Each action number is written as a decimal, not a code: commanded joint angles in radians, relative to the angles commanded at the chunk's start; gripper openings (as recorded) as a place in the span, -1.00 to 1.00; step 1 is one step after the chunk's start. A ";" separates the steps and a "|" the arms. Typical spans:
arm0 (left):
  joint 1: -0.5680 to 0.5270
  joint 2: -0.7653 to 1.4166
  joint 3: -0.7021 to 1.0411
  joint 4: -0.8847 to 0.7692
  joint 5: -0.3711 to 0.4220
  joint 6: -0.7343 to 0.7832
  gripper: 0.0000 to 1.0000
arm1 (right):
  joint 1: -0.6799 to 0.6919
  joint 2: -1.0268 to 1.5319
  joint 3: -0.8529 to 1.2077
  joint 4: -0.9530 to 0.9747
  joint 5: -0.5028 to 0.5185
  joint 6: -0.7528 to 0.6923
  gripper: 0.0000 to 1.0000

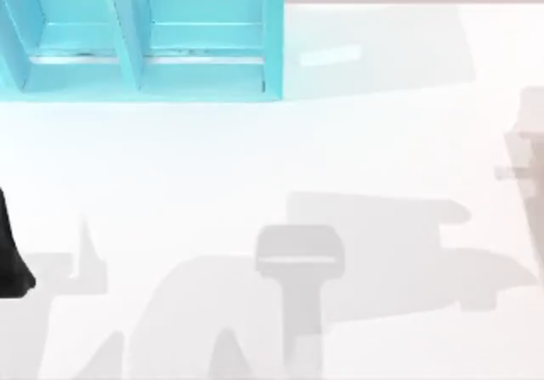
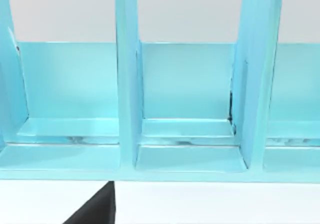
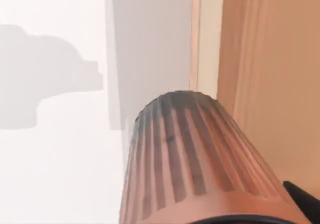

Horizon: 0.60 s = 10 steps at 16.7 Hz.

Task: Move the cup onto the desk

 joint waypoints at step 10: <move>0.000 0.000 0.000 0.000 0.000 0.000 1.00 | 0.833 0.539 0.811 -0.306 -0.008 0.839 -1.00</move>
